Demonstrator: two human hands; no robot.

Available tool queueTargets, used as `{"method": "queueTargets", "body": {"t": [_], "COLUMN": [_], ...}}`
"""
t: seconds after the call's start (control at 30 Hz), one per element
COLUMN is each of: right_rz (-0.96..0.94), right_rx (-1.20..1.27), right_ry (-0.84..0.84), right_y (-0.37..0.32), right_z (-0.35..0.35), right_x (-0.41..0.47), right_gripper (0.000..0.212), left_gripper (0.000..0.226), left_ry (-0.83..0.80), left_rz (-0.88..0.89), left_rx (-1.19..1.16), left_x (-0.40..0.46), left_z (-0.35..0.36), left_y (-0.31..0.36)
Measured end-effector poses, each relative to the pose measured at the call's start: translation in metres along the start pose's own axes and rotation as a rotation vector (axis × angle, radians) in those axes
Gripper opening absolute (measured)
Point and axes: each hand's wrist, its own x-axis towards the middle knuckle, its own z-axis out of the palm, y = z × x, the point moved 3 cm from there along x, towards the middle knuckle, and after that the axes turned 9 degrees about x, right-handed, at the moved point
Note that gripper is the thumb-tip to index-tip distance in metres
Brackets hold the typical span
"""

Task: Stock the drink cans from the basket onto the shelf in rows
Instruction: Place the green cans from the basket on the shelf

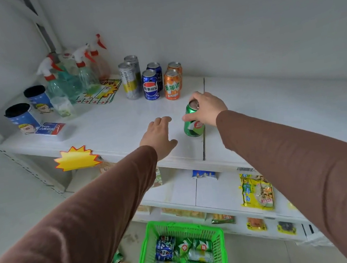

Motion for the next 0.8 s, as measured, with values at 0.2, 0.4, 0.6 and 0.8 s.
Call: {"method": "queueTargets", "body": {"t": [0.2,0.4,0.6,0.8], "right_rz": [0.125,0.221,0.260,0.276], "right_rx": [-0.025,0.121,0.469,0.519], "right_ry": [0.035,0.171,0.191,0.361], "right_y": [0.007,0.018,0.059,0.056], "right_z": [0.016,0.023,0.059,0.083], "right_x": [0.041,0.054,0.029,0.026], "right_gripper": [0.082,0.101,0.102,0.088], "left_gripper": [0.071,0.070,0.069,0.068], "left_ry": [-0.019,-0.036,-0.067,-0.081], "left_rz": [-0.028,-0.014,0.008,0.017], "left_rx": [0.012,-0.005,-0.041,-0.065], "left_x": [0.027,0.047,0.058,0.076], "left_z": [0.008,0.016,0.034,0.046], "left_y": [-0.013,-0.018,-0.020,-0.014]}}
